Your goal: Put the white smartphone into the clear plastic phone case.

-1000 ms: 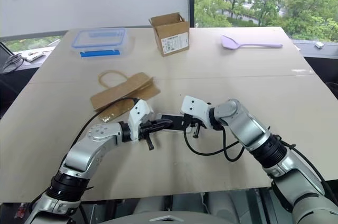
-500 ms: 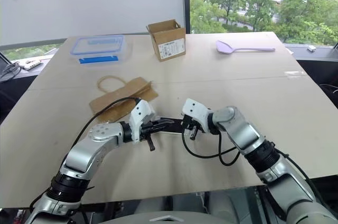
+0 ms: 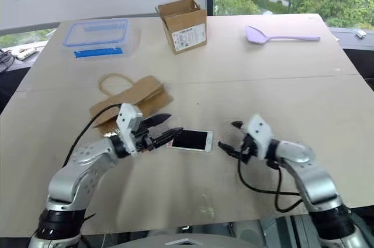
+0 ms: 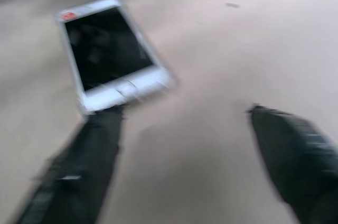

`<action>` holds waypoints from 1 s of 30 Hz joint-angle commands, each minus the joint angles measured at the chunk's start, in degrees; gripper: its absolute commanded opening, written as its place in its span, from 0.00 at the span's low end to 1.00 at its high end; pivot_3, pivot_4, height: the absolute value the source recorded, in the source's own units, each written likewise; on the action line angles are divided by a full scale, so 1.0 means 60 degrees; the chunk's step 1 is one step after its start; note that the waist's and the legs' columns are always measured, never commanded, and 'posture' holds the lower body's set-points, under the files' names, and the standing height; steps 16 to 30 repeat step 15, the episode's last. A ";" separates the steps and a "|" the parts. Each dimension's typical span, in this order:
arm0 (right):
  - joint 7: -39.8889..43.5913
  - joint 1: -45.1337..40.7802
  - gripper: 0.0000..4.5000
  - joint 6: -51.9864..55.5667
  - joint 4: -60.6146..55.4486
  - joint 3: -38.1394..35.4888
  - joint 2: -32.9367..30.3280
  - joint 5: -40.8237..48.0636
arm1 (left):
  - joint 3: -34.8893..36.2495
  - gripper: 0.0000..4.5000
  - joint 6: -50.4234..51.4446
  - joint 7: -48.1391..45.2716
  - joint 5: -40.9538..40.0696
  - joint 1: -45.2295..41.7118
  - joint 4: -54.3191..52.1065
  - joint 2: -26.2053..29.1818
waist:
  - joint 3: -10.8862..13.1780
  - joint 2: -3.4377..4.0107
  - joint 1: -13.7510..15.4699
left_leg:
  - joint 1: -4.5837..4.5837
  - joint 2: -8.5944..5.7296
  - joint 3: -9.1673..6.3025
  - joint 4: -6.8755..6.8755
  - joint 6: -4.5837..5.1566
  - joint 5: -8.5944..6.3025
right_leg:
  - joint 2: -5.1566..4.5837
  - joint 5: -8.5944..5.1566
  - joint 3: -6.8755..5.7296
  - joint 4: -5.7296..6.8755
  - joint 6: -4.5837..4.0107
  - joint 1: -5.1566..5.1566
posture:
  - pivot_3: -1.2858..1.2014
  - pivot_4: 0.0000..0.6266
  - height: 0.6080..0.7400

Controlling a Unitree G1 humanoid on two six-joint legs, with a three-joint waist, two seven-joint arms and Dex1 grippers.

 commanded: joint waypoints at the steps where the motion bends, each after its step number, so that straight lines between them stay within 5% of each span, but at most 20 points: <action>1: 0.0325 0.0927 1.00 0.0009 -0.1303 -0.1253 -0.0510 0.1004 | 0.0727 0.98 0.0082 -0.0154 -0.0619 0.0805 -0.1087 0.0396 | 0.0053 -0.0011 -0.0004 | 0.0000 0.0001 -0.0001 -0.0001 0.0002 -0.0002 | 0.0001 -0.0001 -0.0003 -0.0005 0.0000 0.0002 | 0.52 0.24 1.00; 12: 0.0317 0.4057 1.00 -0.1064 -0.1720 -0.4301 -0.1308 0.1086 | 0.1778 0.98 -0.0788 -0.0077 -0.0163 0.4112 -0.2121 0.0822 | 0.0107 -0.0029 0.0033 | 0.0028 0.0009 0.0013 0.0033 0.0002 -0.0003 | 0.0005 -0.0037 0.0008 0.0003 -0.0009 0.0019 | 0.52 0.24 1.00; 30: 0.0501 0.4161 1.00 -0.1238 -0.1407 -0.4473 -0.1374 0.1235 | 0.1814 0.98 -0.0683 -0.0032 -0.0545 0.4194 -0.2121 0.0686 | 0.0107 -0.0028 0.0046 | 0.0029 0.0010 0.0016 0.0059 0.0002 -0.0003 | 0.0006 -0.0036 0.0017 0.0021 -0.0011 0.0021 | 0.52 0.24 1.00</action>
